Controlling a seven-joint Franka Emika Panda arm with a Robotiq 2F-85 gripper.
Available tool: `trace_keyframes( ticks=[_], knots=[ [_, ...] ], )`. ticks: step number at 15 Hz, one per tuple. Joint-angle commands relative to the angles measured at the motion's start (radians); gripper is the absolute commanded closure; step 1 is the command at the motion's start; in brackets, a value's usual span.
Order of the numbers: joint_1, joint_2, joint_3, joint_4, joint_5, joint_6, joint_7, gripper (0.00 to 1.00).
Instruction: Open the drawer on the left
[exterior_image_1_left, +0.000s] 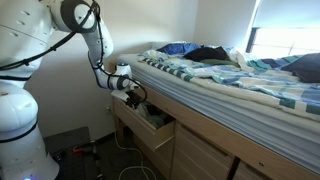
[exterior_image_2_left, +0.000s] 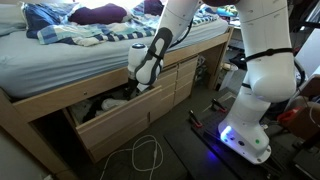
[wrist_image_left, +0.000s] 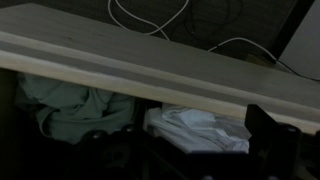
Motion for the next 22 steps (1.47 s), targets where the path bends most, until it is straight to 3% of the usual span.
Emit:
trace_keyframes(
  ticks=[1, 6, 7, 8, 17, 18, 22],
  knots=[
    [0.021, -0.003, -0.029, -0.004, 0.014, 0.008, 0.051, 0.0],
    [0.125, 0.061, -0.136, 0.046, 0.015, 0.03, 0.223, 0.0],
    [0.15, 0.077, -0.159, 0.058, 0.013, 0.032, 0.244, 0.08],
    [0.17, 0.089, -0.176, 0.067, 0.017, 0.031, 0.259, 0.26],
    [0.352, 0.098, -0.336, 0.098, 0.067, 0.062, 0.331, 0.95],
    [0.368, 0.104, -0.354, 0.103, 0.069, 0.063, 0.327, 1.0],
    [0.362, 0.134, -0.339, 0.114, 0.099, 0.049, 0.302, 1.0]
  ],
)
